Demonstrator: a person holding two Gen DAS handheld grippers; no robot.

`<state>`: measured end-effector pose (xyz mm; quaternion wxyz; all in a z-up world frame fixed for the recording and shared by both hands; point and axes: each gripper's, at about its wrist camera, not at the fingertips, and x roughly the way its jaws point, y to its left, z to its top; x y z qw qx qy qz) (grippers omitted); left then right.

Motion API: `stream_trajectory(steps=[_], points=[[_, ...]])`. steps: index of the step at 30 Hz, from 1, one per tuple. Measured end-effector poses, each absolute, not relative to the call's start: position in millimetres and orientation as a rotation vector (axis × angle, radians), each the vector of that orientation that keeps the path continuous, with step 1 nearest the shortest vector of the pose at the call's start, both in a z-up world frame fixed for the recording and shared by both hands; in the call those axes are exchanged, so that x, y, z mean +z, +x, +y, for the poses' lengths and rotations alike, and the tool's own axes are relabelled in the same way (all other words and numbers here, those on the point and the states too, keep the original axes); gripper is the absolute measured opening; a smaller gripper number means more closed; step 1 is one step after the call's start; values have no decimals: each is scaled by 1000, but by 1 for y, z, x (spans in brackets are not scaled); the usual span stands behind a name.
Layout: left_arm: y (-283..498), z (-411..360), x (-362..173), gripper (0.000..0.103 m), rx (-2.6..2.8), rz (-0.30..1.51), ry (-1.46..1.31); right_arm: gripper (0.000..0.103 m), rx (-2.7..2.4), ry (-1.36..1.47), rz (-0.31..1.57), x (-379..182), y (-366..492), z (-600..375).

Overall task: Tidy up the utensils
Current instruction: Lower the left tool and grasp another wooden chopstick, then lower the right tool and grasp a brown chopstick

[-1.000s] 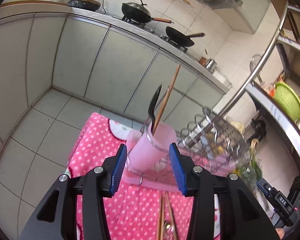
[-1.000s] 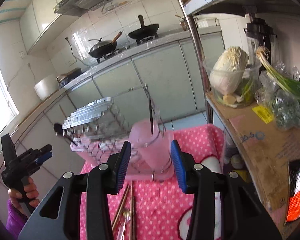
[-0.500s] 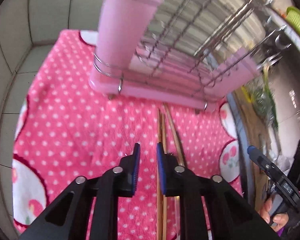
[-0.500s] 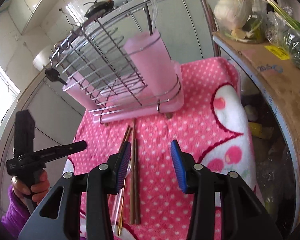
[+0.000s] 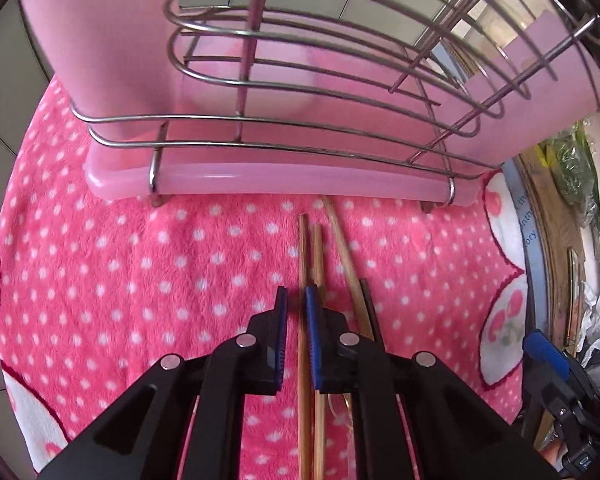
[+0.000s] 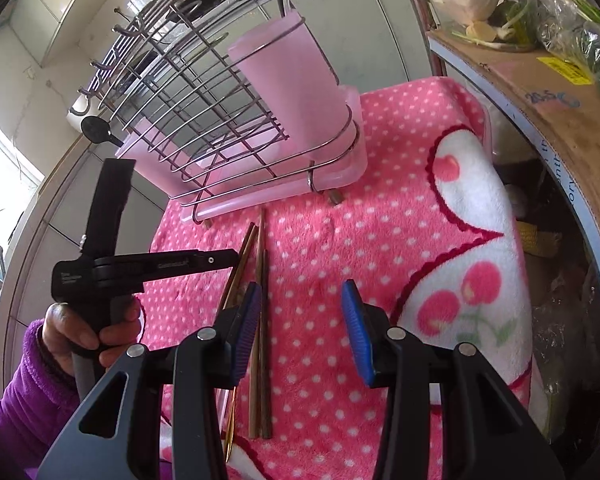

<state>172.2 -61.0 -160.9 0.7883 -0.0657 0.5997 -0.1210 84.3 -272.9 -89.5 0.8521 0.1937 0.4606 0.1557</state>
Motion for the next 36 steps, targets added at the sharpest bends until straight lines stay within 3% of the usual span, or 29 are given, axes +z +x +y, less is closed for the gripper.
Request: stream_trajectory(steps=[9, 18, 26, 36], points=[[179, -90, -170, 5, -237, 1304, -76, 42, 341, 401, 1001, -99, 95, -265], [164, -34, -154, 5, -188, 1267, -199, 42, 372, 350, 1028, -101, 111, -242], [145, 18, -155, 5, -144, 1281, -213, 22, 380, 181, 1083, -109, 157, -185], [150, 32, -167, 5, -170, 1315, -213, 17, 295, -36, 1198, -136, 198, -135]])
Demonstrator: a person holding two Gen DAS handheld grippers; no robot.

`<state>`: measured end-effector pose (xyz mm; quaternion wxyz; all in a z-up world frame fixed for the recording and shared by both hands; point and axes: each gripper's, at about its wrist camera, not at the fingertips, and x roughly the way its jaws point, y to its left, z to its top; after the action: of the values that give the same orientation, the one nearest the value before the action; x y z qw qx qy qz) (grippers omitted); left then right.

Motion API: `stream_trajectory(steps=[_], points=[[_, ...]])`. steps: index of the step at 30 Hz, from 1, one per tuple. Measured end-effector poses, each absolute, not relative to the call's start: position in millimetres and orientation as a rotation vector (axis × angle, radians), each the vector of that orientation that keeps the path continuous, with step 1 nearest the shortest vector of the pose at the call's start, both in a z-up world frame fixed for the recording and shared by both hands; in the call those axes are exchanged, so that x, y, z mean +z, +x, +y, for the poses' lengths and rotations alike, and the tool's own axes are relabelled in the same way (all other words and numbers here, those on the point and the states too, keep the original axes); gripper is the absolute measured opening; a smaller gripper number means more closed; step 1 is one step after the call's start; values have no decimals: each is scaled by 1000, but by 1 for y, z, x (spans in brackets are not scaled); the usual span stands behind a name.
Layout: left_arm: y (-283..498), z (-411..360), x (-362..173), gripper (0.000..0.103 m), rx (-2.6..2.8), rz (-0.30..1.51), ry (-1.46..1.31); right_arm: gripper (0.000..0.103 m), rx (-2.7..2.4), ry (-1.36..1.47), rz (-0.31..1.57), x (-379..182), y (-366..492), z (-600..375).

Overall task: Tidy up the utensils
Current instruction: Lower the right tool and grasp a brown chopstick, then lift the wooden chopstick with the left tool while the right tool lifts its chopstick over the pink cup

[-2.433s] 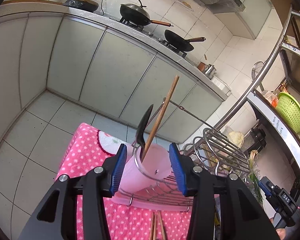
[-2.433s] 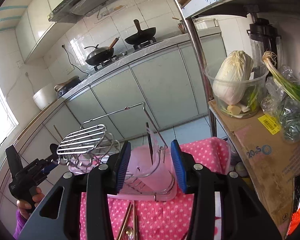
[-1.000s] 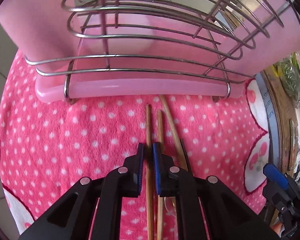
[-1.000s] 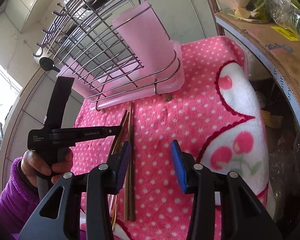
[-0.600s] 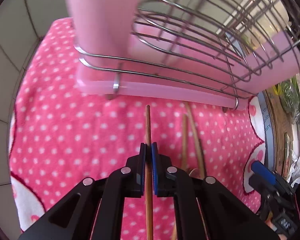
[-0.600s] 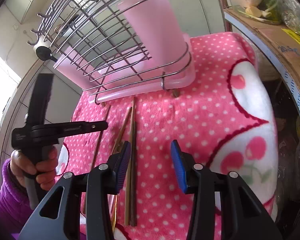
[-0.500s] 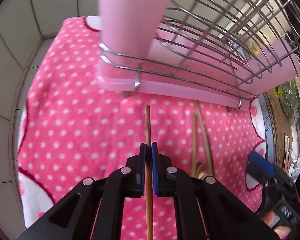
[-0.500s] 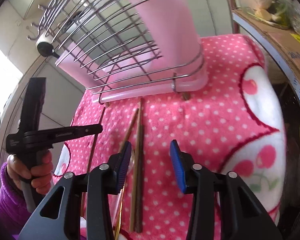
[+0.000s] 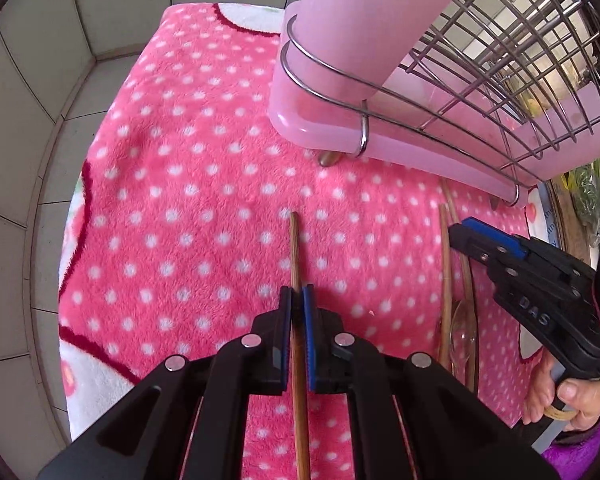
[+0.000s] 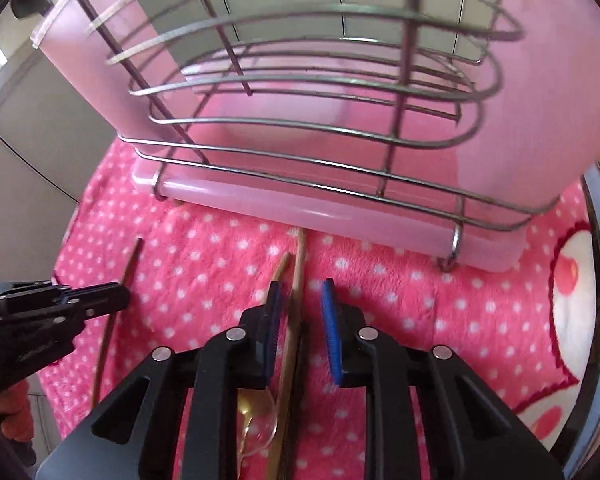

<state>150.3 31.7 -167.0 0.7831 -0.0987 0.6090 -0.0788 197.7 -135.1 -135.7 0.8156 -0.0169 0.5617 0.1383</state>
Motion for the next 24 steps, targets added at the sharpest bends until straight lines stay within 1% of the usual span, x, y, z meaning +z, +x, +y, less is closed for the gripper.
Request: stream_trajectory(steps=[2, 3, 6, 10, 13, 24], points=[[151, 31, -168, 6, -174, 1320, -209, 15, 286, -57, 1191, -136, 199, -131], [153, 28, -169, 6, -177, 1324, -202, 11, 283, -65, 1187, -135, 200, -130], [157, 25, -170, 6, -182, 1334, -193, 7, 285, -60, 1176, -135, 200, -127], [160, 30, -170, 5, -185, 1332, -216, 6, 311, 9, 1143, -121, 195, -135], [156, 36, -163, 5, -186, 1298, -240, 6, 324, 47, 1100, -106, 183, -144], [115, 61, -105, 5, -213, 1110, -315, 6, 358, 203, 979, -66, 130, -202]])
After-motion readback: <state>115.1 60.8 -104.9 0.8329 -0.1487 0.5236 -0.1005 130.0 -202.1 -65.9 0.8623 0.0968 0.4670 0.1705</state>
